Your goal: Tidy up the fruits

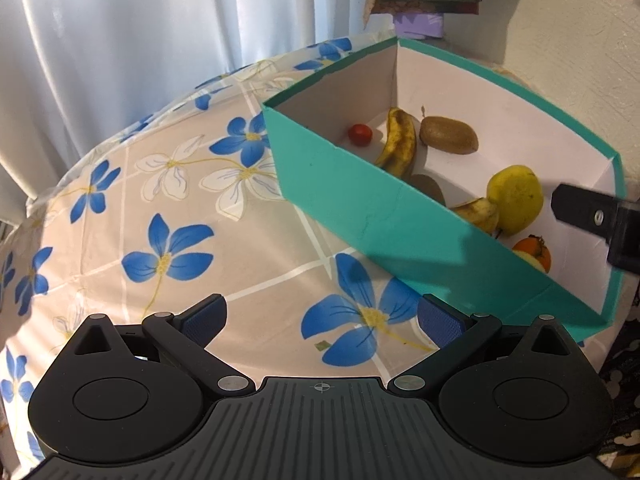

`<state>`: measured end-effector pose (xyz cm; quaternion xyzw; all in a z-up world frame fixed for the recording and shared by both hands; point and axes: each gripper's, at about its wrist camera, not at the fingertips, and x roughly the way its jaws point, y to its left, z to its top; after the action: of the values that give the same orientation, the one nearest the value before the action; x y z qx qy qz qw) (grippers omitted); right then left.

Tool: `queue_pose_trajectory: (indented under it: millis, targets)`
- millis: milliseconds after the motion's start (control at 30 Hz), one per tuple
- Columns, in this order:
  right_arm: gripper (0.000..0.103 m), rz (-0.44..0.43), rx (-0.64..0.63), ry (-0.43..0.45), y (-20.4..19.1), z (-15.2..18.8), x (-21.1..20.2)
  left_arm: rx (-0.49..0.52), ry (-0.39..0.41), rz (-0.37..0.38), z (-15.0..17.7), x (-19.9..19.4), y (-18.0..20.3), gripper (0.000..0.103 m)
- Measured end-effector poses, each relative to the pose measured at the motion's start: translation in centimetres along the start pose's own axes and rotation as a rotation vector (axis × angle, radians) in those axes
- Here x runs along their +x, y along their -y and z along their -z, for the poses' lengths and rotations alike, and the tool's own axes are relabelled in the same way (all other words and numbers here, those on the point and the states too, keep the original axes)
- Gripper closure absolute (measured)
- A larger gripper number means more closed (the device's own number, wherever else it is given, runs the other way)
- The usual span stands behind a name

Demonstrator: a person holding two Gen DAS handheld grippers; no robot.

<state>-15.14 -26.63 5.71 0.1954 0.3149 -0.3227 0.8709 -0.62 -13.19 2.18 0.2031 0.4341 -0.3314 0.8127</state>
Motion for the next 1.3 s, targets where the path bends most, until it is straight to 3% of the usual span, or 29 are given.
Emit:
queue_pose_trajectory:
  millis: [200,367,533,700,867,1033,1167,1300]
  targets:
    - [0.000,0.034,-0.060,0.116,-0.1,2.1,-3.5,0.014,0.070,0.099,0.1,-2.0,0.7,0.000]
    - [0.000,0.023,-0.074,0.149,-0.1,3.5,-5.1,0.058,0.086,0.092,0.3,-2.4,2.0,0.000]
    - [0.000,0.062,-0.060,0.136,0.3,3.0,-5.1,0.083,0.085,0.042,0.3,-2.2,2.9,0.000]
    - [0.000,0.173,-0.055,0.103,0.4,1.9,-3.9,0.077,0.087,-0.055,-0.2,-1.9,3.5,0.000]
    - [0.000,0.148,-0.022,0.081,0.4,1.1,-2.9,0.036,0.105,-0.038,-1.4,-2.4,2.9,0.000]
    - [0.000,0.164,0.032,0.085,0.6,0.0,-2.2,0.060,0.133,-0.021,-2.9,-2.5,3.7,0.000]
    - [0.000,0.181,0.033,0.070,0.3,-1.0,-1.0,0.106,0.099,0.025,-3.7,-1.7,4.6,0.000]
    - [0.000,0.176,0.001,0.053,-1.0,-1.6,0.2,0.142,0.071,0.010,-3.8,-0.6,5.3,0.000]
